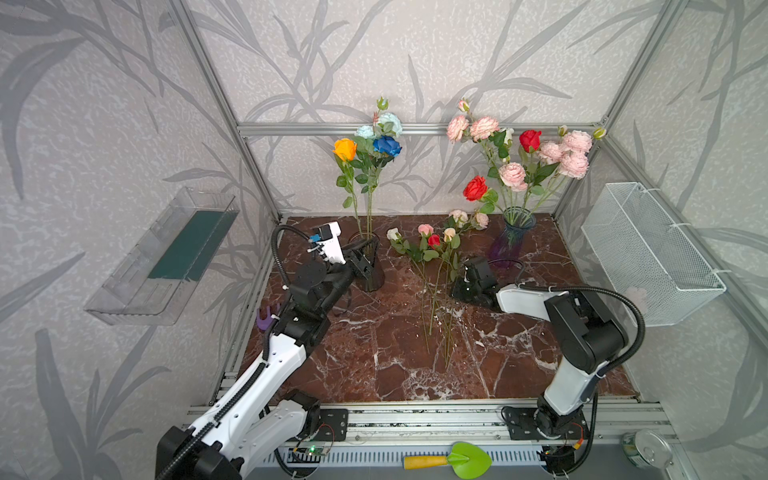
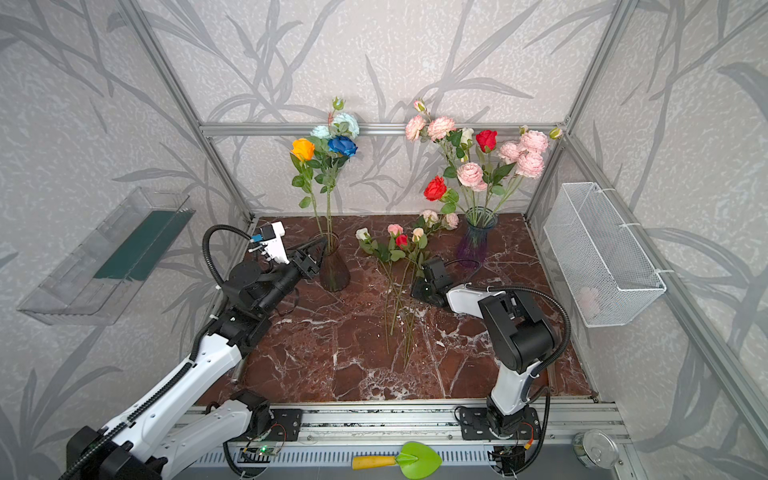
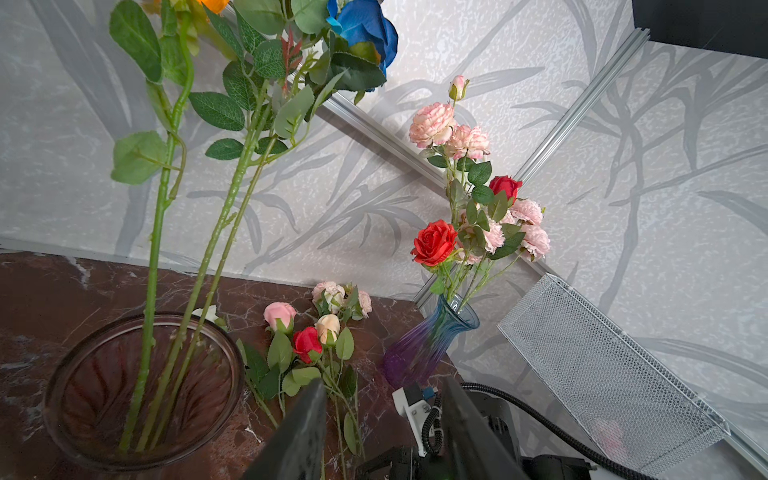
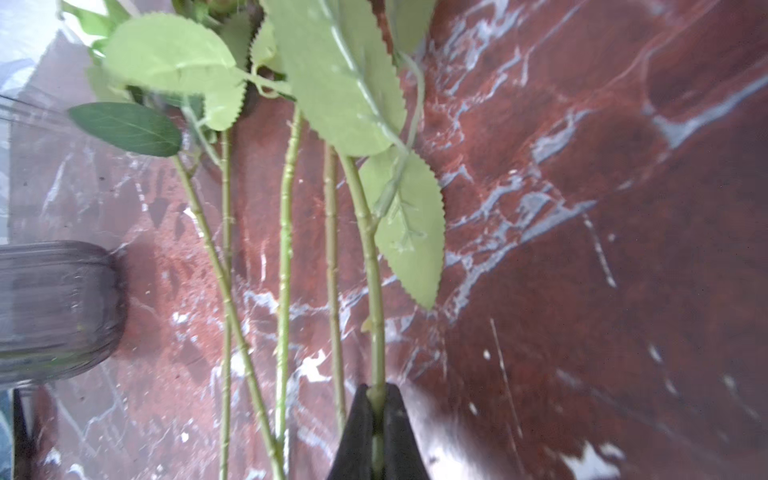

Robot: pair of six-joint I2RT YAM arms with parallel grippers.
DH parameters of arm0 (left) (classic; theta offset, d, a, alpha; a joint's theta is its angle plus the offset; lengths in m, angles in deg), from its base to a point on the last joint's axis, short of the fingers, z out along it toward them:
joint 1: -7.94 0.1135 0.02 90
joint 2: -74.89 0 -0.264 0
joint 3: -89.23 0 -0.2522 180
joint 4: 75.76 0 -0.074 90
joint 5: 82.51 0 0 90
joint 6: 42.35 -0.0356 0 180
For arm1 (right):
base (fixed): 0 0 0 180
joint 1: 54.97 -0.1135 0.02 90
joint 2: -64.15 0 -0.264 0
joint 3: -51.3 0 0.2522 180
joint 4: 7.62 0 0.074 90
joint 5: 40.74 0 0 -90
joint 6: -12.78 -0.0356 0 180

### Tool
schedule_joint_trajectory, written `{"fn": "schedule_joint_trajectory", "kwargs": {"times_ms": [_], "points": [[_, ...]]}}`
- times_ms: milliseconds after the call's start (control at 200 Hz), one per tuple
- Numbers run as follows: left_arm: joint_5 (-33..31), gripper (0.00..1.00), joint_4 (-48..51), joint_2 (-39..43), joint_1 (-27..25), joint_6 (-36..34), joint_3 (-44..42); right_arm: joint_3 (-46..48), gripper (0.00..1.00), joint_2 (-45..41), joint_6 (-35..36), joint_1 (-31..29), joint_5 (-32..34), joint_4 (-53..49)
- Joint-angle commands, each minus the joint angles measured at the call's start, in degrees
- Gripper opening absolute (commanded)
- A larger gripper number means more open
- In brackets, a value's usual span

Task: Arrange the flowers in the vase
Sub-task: 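Close the right gripper on the red rose stem and lift it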

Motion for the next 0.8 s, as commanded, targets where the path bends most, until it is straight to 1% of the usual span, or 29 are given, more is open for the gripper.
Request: {"fn": "schedule_joint_trajectory", "kwargs": {"times_ms": [0,180,305,420,540,580,625,685,745,795], "points": [[0.59,0.46,-1.64,-0.23,-0.19,0.73,0.06,1.30,0.01,-6.29,-0.66,0.08,1.73,2.12],[1.09,0.46,-1.90,-0.55,-0.19,0.82,0.11,2.05,0.00,-11.97,0.42,-0.10,0.54,2.40],[3.34,0.47,-2.44,-1.79,-0.19,1.26,0.53,3.05,0.00,-16.82,2.60,-1.48,0.10,4.64],[7.87,0.47,-3.20,-4.14,-0.19,2.12,1.64,3.14,0.00,-21.67,5.14,-3.47,0.88,6.28],[16.68,0.47,-4.84,-8.57,-0.45,3.88,4.01,3.90,0.00,-25.87,5.82,-4.91,0.25,12.35],[18.87,0.47,-5.39,-10.31,-0.94,4.32,4.85,3.47,0.00,-26.79,5.75,-5.13,-0.10,13.49],[19.43,0.47,-5.08,-11.66,-1.67,4.49,5.28,2.45,0.00,-27.64,5.74,-5.47,-0.19,13.86],[20.74,0.47,-7.27,-12.82,-3.31,4.30,4.62,0.67,0.00,-28.24,5.78,-6.23,-0.79,14.03],[22.24,0.48,-7.46,-13.74,-5.70,2.66,4.90,-0.66,0.00,-28.28,5.76,-7.19,-1.57,14.94],[23.02,0.48,-5.49,-14.12,-7.80,0.35,5.53,-1.28,0.00,-28.18,5.27,-8.24,-2.49,16.37]]}}
